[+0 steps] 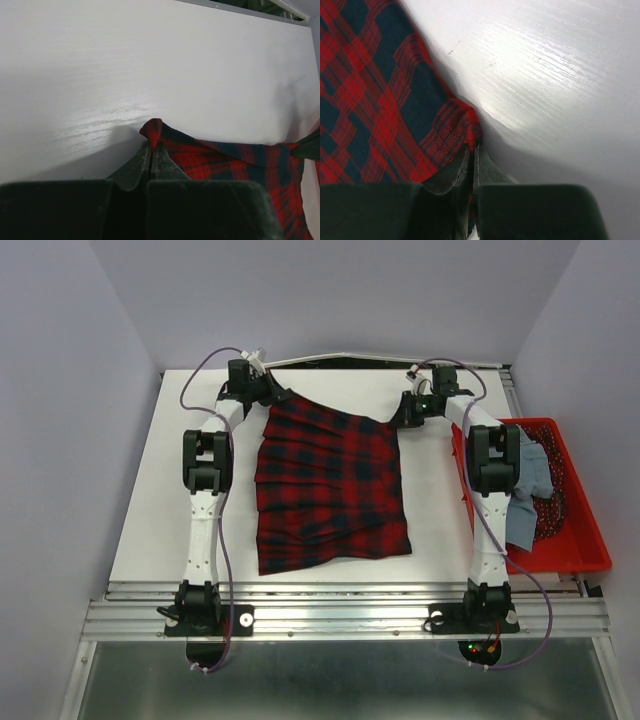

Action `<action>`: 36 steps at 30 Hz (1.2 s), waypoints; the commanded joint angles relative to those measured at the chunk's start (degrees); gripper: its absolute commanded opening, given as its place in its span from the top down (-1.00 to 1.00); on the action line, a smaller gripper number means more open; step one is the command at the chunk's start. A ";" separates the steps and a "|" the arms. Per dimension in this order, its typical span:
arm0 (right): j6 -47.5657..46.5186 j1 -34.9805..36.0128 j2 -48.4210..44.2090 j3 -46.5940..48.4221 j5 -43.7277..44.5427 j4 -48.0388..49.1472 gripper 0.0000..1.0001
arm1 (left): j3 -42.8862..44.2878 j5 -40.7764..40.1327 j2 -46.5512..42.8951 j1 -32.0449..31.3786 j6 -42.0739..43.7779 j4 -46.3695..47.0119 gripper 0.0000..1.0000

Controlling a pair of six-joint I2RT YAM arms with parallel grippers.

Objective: Fold and stack the skirts
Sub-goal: Fold the skirt

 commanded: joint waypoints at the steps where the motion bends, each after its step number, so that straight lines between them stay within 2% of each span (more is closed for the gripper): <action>1: -1.88 -0.04 -0.82 4.39 0.19 -0.56 0.99 | 9.50 1.31 -5.10 2.03 9.43 -3.67 1.00; 9: -5.32 -0.04 -3.89 3.97 0.02 2.60 0.99 | 7.16 1.74 -10.72 2.64 20.34 -5.19 1.00; 12: -4.01 -0.04 -5.30 1.33 0.01 6.11 0.95 | 6.71 2.01 -11.43 2.64 21.50 -5.63 1.00; 15: -4.35 -0.04 -3.21 3.60 1.15 4.11 0.88 | 6.54 2.01 -11.09 2.64 21.32 -5.89 1.00; 16: -4.61 -0.04 -2.76 3.87 1.68 3.75 0.62 | 6.45 2.18 -10.56 2.64 21.24 -7.11 1.00; 20: -4.01 -0.04 -1.18 3.52 6.24 3.40 -0.04 | 5.22 2.27 -8.89 2.64 20.62 -7.65 1.00; 23: -3.48 -0.04 -0.65 3.87 10.46 3.57 -0.31 | 4.95 2.71 -7.75 2.64 20.18 -7.65 1.00; 29: 0.46 -0.04 -0.21 3.69 12.33 9.10 -0.38 | 5.22 2.89 -6.86 2.56 20.36 -7.65 1.00; 36: 4.87 -0.04 4.00 5.72 -0.48 12.45 -0.47 | 4.87 2.62 -6.78 2.56 21.06 -7.91 1.00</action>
